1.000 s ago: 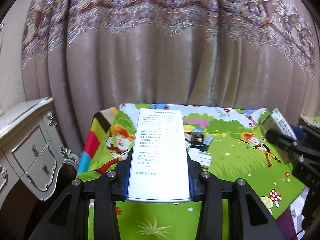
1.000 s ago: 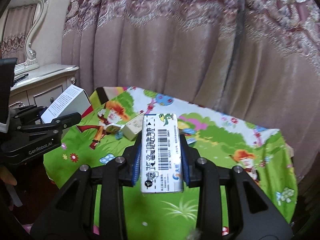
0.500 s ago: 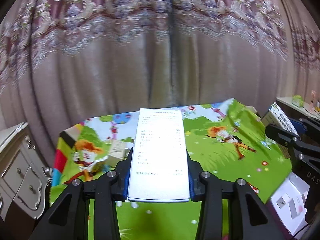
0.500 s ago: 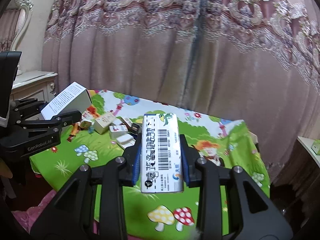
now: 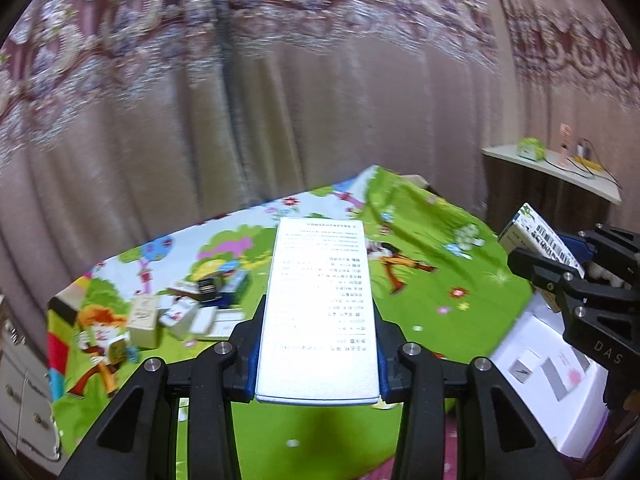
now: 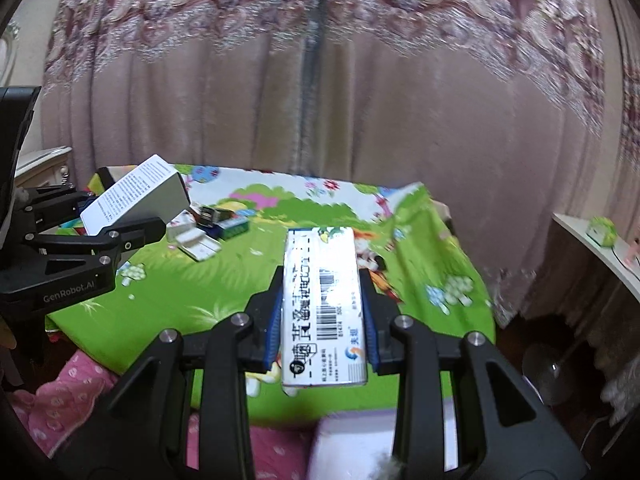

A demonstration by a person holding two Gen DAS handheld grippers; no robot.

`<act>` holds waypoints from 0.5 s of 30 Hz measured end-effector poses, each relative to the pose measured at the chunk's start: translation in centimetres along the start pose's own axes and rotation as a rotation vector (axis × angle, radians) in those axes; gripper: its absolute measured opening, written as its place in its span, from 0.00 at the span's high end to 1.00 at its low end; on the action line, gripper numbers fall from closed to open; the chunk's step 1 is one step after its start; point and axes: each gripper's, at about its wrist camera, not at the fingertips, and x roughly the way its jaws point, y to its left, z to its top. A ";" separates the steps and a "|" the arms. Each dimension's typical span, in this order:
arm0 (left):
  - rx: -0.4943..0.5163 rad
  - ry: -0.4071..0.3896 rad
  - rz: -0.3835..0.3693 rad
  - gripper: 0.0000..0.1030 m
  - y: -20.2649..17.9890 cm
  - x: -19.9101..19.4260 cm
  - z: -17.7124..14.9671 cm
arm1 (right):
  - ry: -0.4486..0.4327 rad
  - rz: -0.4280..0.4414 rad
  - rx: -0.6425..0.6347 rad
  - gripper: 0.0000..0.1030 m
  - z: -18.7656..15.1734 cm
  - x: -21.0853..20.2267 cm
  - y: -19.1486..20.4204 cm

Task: Organize rigid objects
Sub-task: 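Lift both held boxes and carry them toward the storage box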

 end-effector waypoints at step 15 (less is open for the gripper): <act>0.179 0.043 -0.214 0.59 -10.3 1.1 0.2 | 0.070 -0.157 0.156 0.64 -5.4 -3.7 -7.7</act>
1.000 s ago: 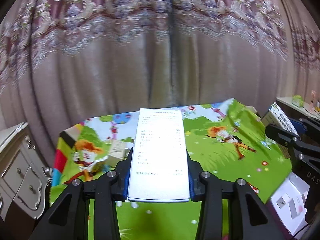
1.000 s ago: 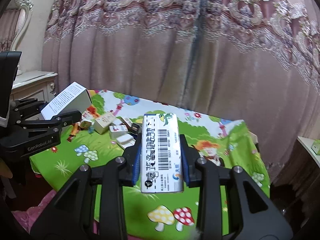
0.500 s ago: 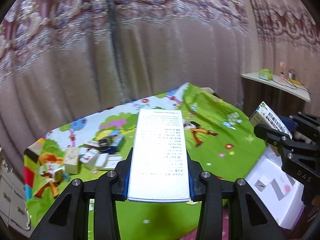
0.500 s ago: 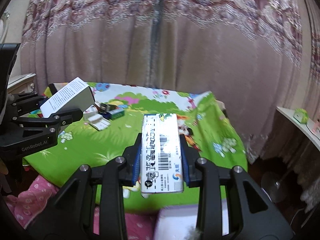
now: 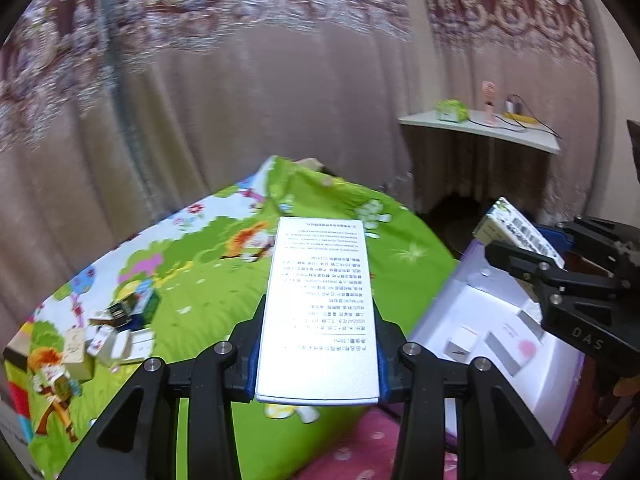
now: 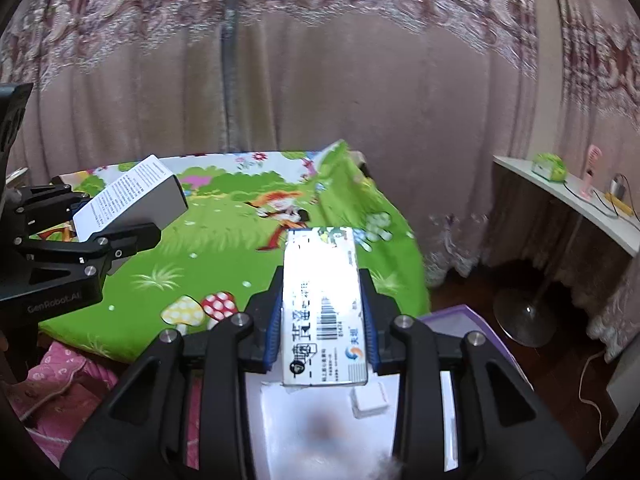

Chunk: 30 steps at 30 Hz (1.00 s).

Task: Organize rigid objects
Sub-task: 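Lift both held boxes and carry them toward the storage box, then lower both boxes into the storage box and open both tools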

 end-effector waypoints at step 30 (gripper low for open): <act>0.285 0.266 -0.301 0.59 -13.8 7.8 -2.7 | 0.163 -0.198 0.165 0.64 -6.1 0.0 -10.2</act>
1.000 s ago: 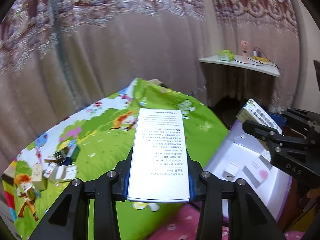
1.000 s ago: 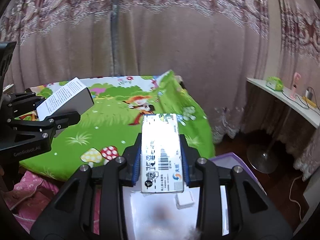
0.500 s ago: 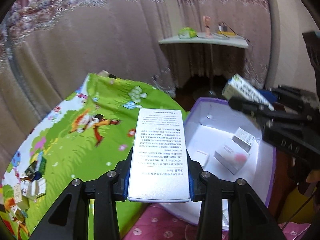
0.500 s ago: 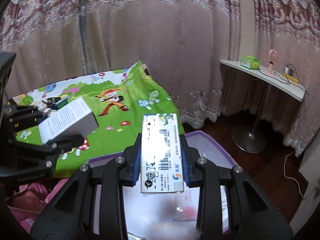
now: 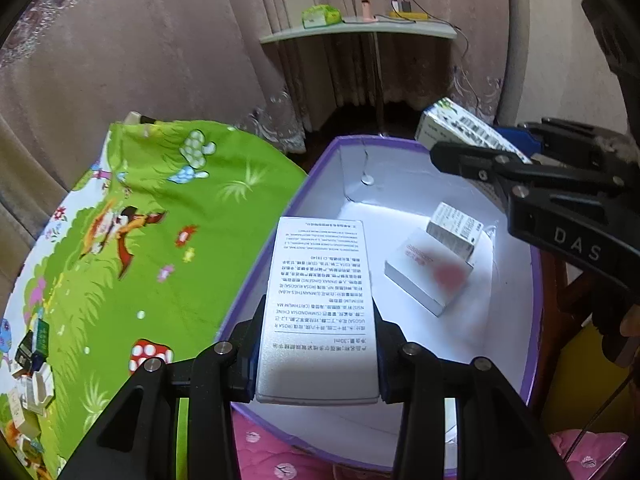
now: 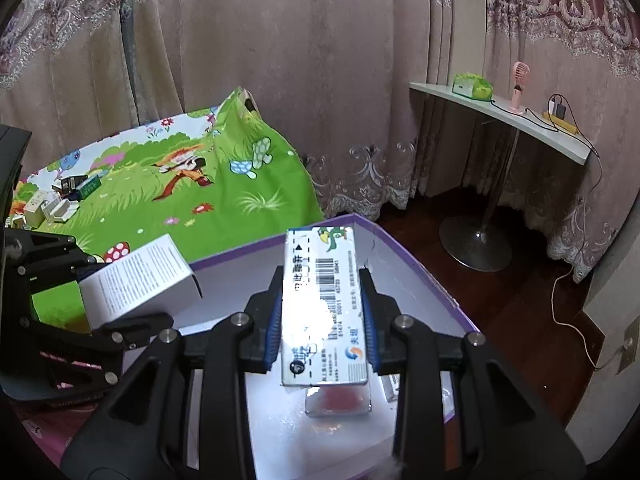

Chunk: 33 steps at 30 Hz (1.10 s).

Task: Organize rigid objects
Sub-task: 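Lower both boxes into the storage box and open both tools, then move both open tools back over the pile of boxes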

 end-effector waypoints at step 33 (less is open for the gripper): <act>-0.715 -0.086 0.305 0.19 27.0 -4.2 -18.6 | 0.139 0.307 -0.475 0.18 4.2 7.6 23.7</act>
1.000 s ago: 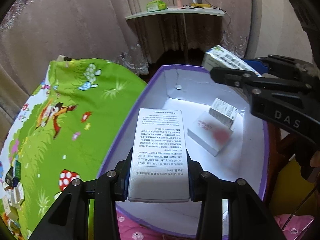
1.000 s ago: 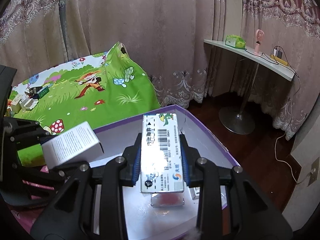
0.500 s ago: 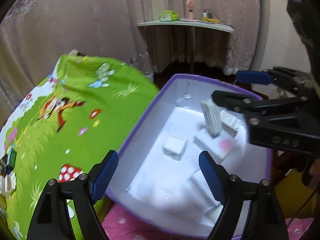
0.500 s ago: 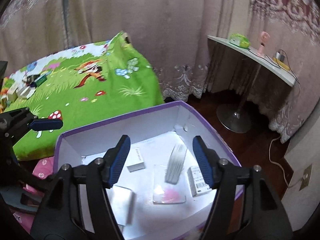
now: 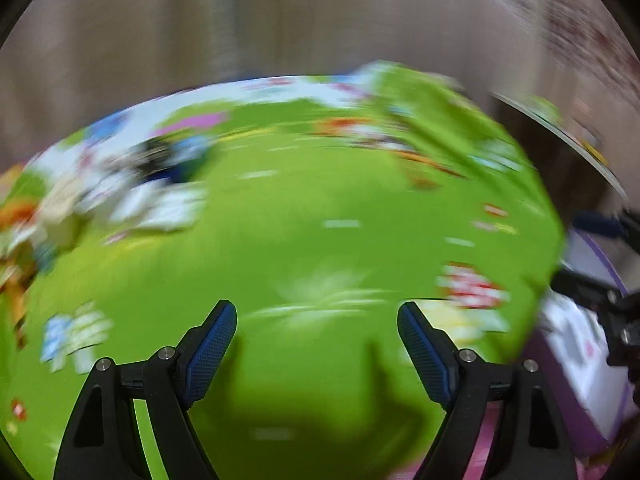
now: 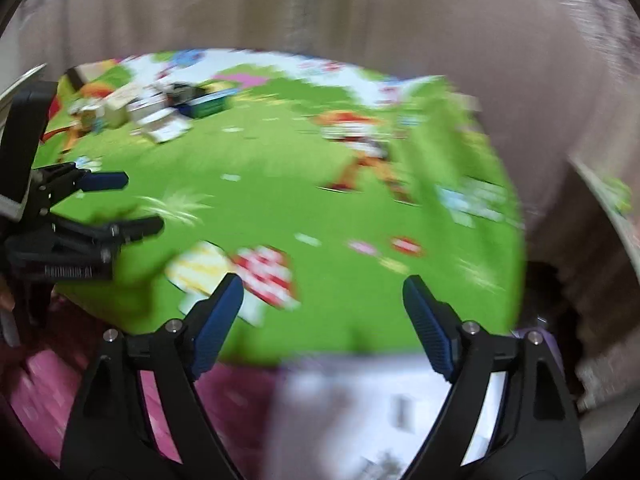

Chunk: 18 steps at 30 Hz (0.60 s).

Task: Organize rigid objects
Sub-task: 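Move both open tools back over the pile of boxes, then grasp a white plastic clip with right tool while left tool grasps a white bent strip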

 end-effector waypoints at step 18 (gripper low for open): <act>-0.622 -0.080 0.250 0.13 26.2 -1.4 -4.3 | 0.050 0.490 -0.368 0.06 17.5 22.8 17.9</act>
